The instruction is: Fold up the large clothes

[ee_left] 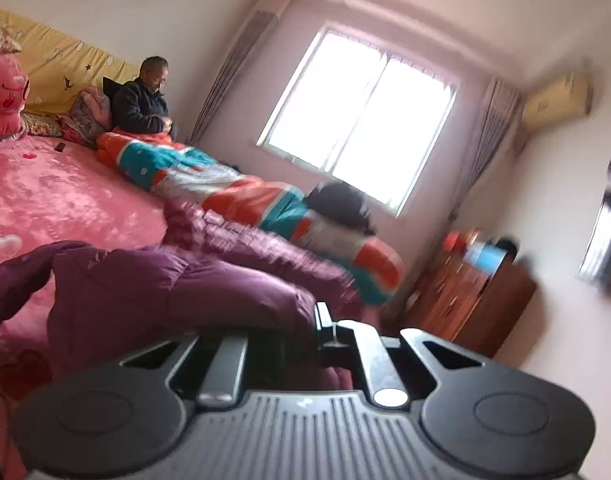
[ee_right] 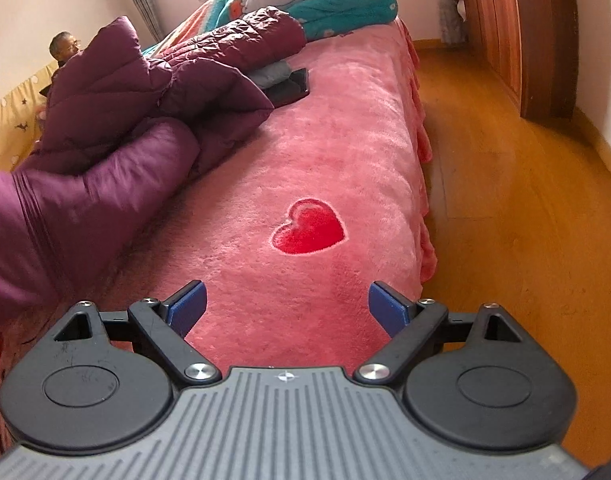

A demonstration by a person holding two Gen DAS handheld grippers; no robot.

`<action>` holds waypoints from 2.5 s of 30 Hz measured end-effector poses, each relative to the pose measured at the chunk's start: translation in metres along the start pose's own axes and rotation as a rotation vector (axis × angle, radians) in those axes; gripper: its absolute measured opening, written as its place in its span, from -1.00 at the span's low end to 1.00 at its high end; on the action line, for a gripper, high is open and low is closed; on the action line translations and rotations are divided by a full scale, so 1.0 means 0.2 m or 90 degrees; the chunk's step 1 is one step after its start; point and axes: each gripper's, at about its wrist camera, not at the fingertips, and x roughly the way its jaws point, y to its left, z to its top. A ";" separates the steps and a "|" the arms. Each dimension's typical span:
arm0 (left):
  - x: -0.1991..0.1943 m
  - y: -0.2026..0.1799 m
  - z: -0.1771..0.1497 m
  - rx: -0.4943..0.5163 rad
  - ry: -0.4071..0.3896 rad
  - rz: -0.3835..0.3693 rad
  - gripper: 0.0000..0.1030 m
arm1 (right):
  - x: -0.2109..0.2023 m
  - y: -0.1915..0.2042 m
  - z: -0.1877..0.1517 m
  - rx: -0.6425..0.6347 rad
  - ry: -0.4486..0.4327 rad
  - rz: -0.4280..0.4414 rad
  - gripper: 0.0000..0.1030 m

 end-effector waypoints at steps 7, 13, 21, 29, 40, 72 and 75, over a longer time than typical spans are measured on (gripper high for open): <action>-0.14 -0.02 0.06 -0.065 -0.053 0.003 -0.83 | -0.03 -0.01 -0.01 0.010 0.001 0.047 1.00; -0.18 0.16 0.07 -0.132 -0.084 0.055 -0.83 | -0.05 0.08 -0.03 -0.034 -0.020 0.086 1.00; -0.18 0.33 0.11 -0.156 -0.104 0.106 -0.83 | -0.01 0.26 -0.01 -0.096 -0.084 0.095 1.00; -0.15 0.47 0.11 -0.154 -0.100 0.141 -0.83 | 0.19 0.42 0.08 -0.136 -0.130 0.098 1.00; -0.13 0.62 0.05 -0.151 -0.082 0.194 -0.82 | 0.40 0.52 0.22 -0.162 -0.223 0.100 1.00; -0.06 0.61 -0.14 -0.224 0.022 0.190 -0.74 | 0.35 0.66 0.46 -0.268 -0.268 0.142 -0.79; -0.12 0.58 -0.10 -0.237 0.006 0.165 -0.74 | 0.20 0.64 0.49 -0.260 -0.299 0.135 -0.93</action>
